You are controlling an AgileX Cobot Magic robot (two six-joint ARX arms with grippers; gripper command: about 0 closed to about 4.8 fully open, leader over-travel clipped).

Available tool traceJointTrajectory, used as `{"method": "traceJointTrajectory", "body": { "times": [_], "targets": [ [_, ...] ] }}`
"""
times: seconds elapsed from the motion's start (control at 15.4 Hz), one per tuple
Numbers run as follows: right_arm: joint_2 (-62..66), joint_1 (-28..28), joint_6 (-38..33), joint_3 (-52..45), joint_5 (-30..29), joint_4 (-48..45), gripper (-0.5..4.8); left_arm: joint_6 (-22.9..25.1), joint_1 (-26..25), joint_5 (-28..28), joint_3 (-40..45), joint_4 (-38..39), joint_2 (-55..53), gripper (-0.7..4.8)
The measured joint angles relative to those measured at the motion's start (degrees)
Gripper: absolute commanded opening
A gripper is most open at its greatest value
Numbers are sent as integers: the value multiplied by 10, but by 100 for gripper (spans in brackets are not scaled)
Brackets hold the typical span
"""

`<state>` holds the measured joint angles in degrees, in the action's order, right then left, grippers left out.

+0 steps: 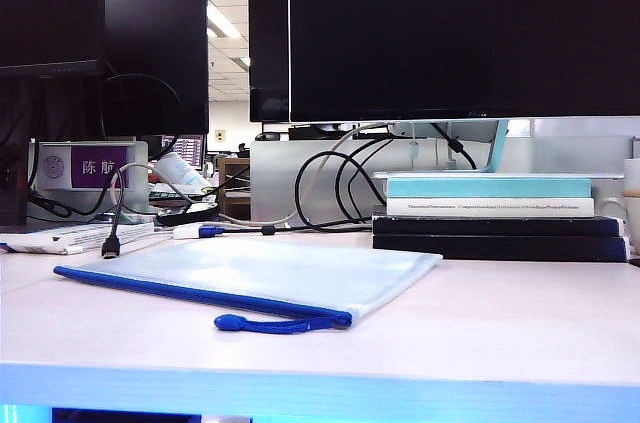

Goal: Pick up the transparent plastic file bag with a blue zipper and open its zipper.

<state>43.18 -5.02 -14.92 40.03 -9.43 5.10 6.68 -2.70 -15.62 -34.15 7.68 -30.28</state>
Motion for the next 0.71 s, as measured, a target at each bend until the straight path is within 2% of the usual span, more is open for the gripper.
{"method": "traceJointTrajectory", "body": {
  "times": [0.19,0.39,0.58,0.71],
  "targets": [
    [79,0,0,30,-44,-14,-1,7,0,-48,-8,-56,-46,-6],
    [155,1,0,57,-89,-9,-1,6,10,-59,-24,-59,-94,-6],
    [237,1,0,106,-145,0,-1,26,61,-59,-30,-57,-150,-6],
    [290,2,0,132,-156,1,-1,33,114,-22,-31,-59,-185,-5]
  ]
}}
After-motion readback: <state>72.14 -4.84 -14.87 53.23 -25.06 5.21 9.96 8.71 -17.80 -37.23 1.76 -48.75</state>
